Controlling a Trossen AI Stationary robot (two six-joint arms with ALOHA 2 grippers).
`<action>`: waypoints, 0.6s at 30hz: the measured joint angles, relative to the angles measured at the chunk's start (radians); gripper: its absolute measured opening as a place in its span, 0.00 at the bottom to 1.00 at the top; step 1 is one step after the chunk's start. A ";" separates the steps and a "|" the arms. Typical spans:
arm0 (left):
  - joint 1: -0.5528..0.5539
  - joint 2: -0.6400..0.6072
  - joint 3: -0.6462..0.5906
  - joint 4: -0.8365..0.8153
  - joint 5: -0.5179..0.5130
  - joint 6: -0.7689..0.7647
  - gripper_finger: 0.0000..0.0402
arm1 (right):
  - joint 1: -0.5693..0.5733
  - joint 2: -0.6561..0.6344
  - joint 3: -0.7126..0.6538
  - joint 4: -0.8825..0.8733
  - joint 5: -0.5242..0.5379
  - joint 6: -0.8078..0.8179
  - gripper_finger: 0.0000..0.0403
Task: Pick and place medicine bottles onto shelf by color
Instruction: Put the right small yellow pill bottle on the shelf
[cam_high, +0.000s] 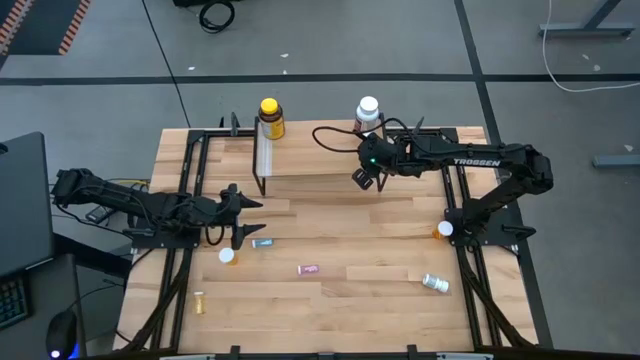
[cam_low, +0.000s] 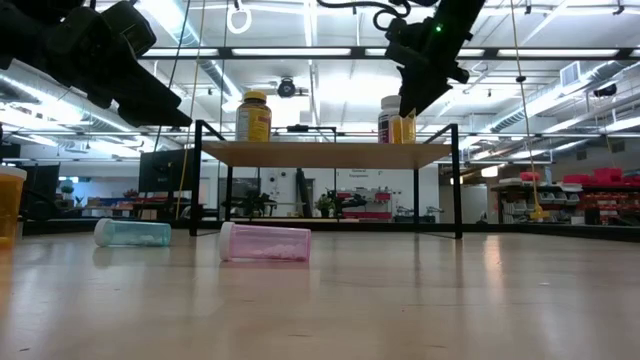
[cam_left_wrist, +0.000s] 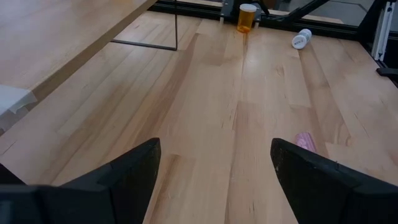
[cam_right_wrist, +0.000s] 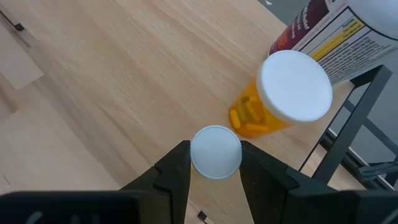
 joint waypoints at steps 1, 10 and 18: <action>0.000 0.000 0.000 0.000 0.000 0.000 0.78 | -0.002 0.000 0.000 0.000 0.000 0.000 0.33; 0.000 0.000 0.000 0.000 0.000 0.000 0.78 | -0.005 0.000 0.000 0.000 -0.007 0.000 0.34; 0.000 0.000 0.000 0.000 0.000 0.000 0.78 | -0.004 0.000 -0.001 0.000 -0.015 0.003 0.40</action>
